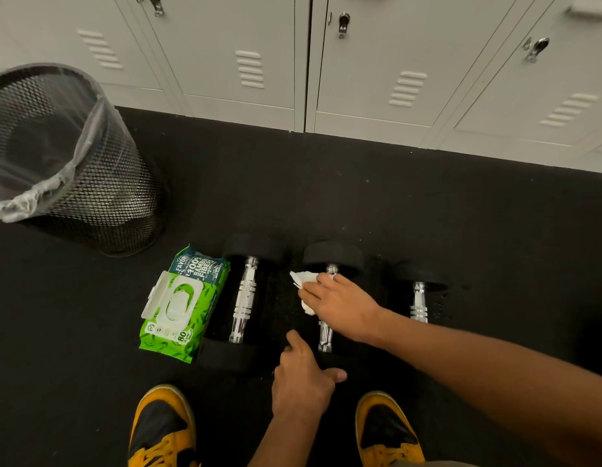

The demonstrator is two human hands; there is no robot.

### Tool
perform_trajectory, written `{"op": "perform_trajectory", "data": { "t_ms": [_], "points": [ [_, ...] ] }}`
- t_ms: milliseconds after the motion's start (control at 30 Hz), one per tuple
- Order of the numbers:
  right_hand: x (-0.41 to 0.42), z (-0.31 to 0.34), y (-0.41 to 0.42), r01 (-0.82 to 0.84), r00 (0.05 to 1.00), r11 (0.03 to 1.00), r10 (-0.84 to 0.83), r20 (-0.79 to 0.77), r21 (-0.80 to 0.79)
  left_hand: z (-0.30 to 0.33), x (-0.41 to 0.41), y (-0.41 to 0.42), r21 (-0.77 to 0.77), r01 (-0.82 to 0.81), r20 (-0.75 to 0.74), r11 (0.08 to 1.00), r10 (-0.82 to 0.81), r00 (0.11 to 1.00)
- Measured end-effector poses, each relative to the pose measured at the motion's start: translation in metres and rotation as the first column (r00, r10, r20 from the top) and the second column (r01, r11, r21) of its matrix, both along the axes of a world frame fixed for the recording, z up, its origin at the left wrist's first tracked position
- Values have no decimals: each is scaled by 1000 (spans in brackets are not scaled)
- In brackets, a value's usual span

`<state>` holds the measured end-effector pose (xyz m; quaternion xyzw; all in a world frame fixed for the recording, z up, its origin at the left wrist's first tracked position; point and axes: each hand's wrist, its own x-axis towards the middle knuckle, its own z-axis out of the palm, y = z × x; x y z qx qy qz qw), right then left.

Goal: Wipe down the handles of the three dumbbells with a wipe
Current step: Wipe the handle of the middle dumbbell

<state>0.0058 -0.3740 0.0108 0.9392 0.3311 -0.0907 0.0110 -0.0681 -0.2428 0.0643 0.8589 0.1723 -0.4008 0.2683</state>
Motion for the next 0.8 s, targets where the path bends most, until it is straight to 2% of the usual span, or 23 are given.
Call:
{"op": "perform_trajectory", "data": {
  "t_ms": [100,233,333,500,800],
  "points": [
    [13,4,6,-42,997,968,22,-80,-247,2,0,-2,2,9,1,1000,-9,1000],
    [20,10,22,84,962,935,-166,-218,-344,5,1,-3,6,38,10,999,-38,999],
    [21,5,32,148,899,928,-270,-345,-342,6,2,-3,10,47,4,999,-47,999],
    [24,3,31,89,884,943,-223,-411,-319,7,0,-5,7,56,9,998,-56,998],
    [28,14,28,79,779,966,-214,-590,-247,4,0,-6,-4,50,23,999,-49,999]
  ]
}}
